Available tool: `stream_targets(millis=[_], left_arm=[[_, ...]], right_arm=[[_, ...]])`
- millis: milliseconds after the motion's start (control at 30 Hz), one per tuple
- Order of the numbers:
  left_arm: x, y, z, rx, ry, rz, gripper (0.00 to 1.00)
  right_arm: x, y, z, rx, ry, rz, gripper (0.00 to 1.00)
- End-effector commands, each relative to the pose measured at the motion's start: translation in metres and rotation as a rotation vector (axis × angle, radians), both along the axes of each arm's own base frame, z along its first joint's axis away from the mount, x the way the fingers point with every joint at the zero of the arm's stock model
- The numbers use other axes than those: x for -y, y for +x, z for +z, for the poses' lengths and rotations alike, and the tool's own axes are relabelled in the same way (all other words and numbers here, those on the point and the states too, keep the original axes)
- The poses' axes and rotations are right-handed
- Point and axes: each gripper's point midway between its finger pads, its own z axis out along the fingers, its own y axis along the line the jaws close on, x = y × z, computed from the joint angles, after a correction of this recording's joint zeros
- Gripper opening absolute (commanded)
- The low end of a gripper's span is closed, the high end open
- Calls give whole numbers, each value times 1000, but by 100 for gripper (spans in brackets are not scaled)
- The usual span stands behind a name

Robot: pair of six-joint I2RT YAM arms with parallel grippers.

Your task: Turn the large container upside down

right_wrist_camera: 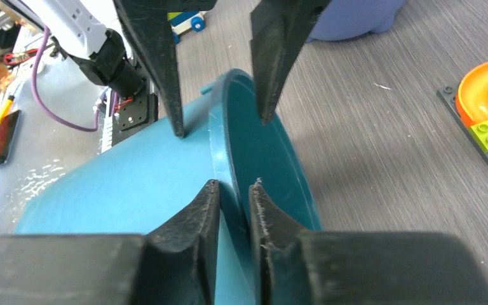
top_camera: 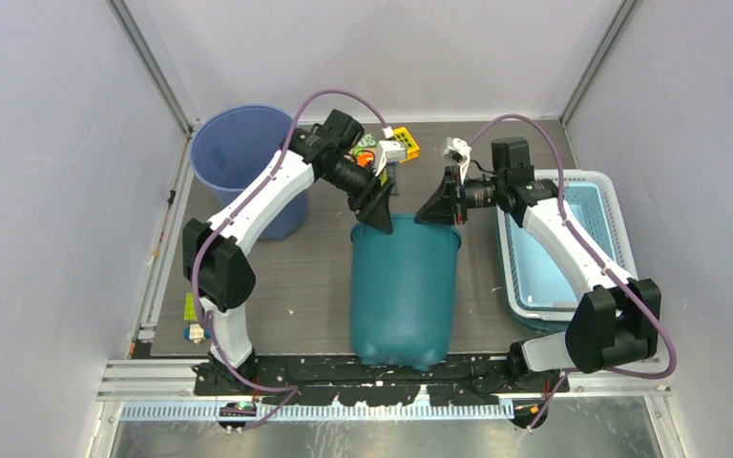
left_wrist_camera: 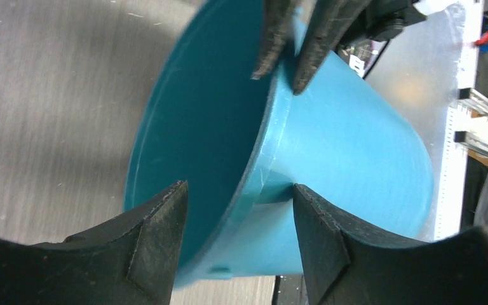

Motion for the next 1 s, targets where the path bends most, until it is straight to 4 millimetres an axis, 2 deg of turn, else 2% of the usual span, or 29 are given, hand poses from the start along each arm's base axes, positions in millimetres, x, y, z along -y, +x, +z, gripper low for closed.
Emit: stream_targets(millis=[0,67,233,333,467,533,633,800,967], left_arm=[[-9,20,28,159,-12,67,65],[-12,25,34,179,-11,95,69],[-28,37,59,265,-14,193,88],[-44,42,75,336,0,273,99],[-75,37,81,447,72,357,100],[-92,24,82,499,97,366,100],[-111,-4,65,535,132,310,100],[-135,-48,29,543,175,208,100],[-147,-72,-5,536,201,146,100]], right_arm=[[0,2,8,34,-10,-8,12],[1,5,6,26,-23,-32,2],[2,8,5,-28,-34,-80,1],[6,14,1,-67,-59,-150,1],[17,29,-15,-127,-115,-313,1],[22,34,-21,-150,-133,-376,1],[25,35,-26,-186,-145,-420,1],[26,36,-24,-238,-136,-466,1],[30,44,-25,-239,-143,-523,1]])
